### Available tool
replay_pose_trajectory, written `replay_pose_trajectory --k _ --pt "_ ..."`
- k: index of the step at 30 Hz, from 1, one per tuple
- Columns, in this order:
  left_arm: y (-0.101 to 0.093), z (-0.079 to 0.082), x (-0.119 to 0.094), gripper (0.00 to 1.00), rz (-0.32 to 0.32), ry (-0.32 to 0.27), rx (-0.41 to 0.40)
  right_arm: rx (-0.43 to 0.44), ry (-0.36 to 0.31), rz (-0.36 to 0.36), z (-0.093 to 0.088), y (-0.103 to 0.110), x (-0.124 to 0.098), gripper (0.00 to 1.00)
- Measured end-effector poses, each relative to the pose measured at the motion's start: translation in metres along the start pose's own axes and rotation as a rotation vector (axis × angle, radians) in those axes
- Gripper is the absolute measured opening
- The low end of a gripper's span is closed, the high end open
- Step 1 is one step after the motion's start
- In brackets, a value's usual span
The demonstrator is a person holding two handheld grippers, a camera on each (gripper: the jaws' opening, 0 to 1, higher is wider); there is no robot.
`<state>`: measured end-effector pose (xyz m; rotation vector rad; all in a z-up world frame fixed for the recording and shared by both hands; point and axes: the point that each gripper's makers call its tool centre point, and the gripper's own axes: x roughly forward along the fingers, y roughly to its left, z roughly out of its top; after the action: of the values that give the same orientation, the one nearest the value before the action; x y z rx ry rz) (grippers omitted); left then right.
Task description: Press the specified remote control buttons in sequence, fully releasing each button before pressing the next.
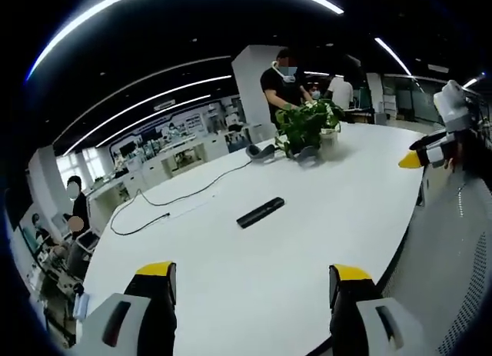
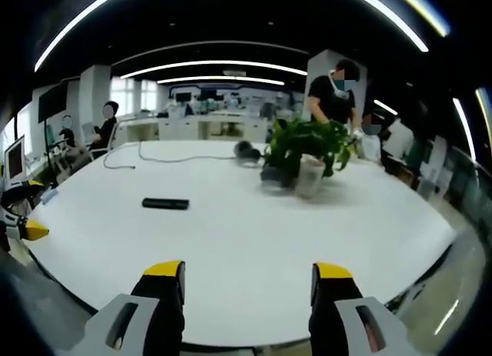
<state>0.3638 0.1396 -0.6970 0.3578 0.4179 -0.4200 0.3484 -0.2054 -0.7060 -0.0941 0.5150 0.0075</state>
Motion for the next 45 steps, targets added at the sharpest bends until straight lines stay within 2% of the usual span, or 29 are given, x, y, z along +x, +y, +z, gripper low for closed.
replay_pose_trajectory --k 12,19,24,30,35,45 --pt "0.017 0.033 0.033 0.86 -0.033 -0.039 0.067 -0.003 0.010 0.003 -0.002 0.000 0.001 0.63" --pt "0.020 0.054 0.061 0.86 -0.057 -0.061 0.109 -0.005 0.017 0.005 -0.003 0.001 0.001 0.63" --pt "0.019 0.074 0.079 0.86 -0.093 -0.090 0.086 -0.005 0.022 0.002 -0.003 0.000 0.002 0.63" --pt "0.017 0.092 0.104 0.86 -0.118 -0.115 0.109 -0.006 0.028 -0.002 -0.005 -0.001 0.002 0.63" --pt "0.011 0.098 0.122 0.87 -0.166 -0.117 0.081 -0.007 0.032 -0.004 -0.005 -0.002 0.002 0.62" --pt "0.019 0.093 0.167 0.86 -0.252 -0.031 0.180 -0.011 0.046 -0.006 -0.007 -0.002 0.003 0.62"
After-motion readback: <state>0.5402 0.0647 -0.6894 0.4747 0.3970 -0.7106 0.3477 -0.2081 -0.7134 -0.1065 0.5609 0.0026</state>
